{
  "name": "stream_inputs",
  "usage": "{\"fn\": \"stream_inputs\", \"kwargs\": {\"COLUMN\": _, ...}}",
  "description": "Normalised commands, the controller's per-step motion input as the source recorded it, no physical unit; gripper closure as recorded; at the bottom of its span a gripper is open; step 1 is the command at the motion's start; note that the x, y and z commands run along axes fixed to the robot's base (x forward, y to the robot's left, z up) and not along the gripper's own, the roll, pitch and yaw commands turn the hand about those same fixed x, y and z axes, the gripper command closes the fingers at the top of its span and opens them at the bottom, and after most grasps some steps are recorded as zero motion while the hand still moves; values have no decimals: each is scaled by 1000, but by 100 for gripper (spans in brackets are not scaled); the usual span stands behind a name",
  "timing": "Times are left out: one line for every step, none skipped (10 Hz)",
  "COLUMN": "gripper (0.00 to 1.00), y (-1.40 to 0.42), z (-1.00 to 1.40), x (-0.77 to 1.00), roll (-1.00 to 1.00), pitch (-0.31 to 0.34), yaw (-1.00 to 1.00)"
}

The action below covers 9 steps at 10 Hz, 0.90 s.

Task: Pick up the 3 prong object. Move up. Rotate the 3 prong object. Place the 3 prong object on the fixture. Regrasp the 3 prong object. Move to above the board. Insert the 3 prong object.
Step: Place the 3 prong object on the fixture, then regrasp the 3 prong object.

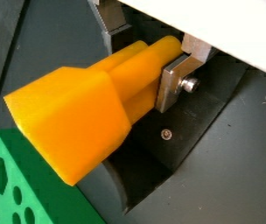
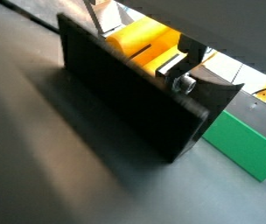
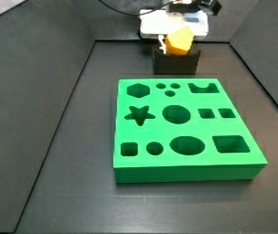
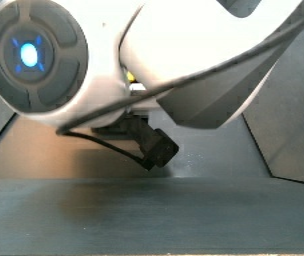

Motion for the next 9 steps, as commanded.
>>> {"fn": "stream_inputs", "kwargs": {"gripper": 100, "y": -500, "z": -167, "x": 0, "roll": 0, "pitch": 0, "yaw": 0}}
{"fn": "stream_inputs", "kwargs": {"gripper": 0, "y": 0, "z": 0, "x": 0, "roll": 0, "pitch": 0, "yaw": 0}}
{"fn": "stream_inputs", "kwargs": {"gripper": 0, "y": 0, "z": 1000, "x": 0, "roll": 4, "pitch": -5, "yaw": 43}}
{"fn": "stream_inputs", "kwargs": {"gripper": 0, "y": -4, "z": 1000, "x": -10, "roll": 5, "pitch": 0, "yaw": 48}}
{"fn": "stream_inputs", "kwargs": {"gripper": 0, "y": -5, "z": 1000, "x": -21, "roll": 11, "pitch": -2, "yaw": 49}}
{"fn": "stream_inputs", "kwargs": {"gripper": 0, "y": -5, "z": 1000, "x": -38, "roll": 15, "pitch": -7, "yaw": 44}}
{"fn": "stream_inputs", "kwargs": {"gripper": 0, "y": -6, "z": 1000, "x": -47, "roll": 12, "pitch": -8, "yaw": 40}}
{"fn": "stream_inputs", "kwargs": {"gripper": 0, "y": -2, "z": 851, "x": -50, "roll": 4, "pitch": -8, "yaw": 37}}
{"fn": "stream_inputs", "kwargs": {"gripper": 0, "y": -1, "z": 729, "x": -51, "roll": -1, "pitch": -7, "yaw": 37}}
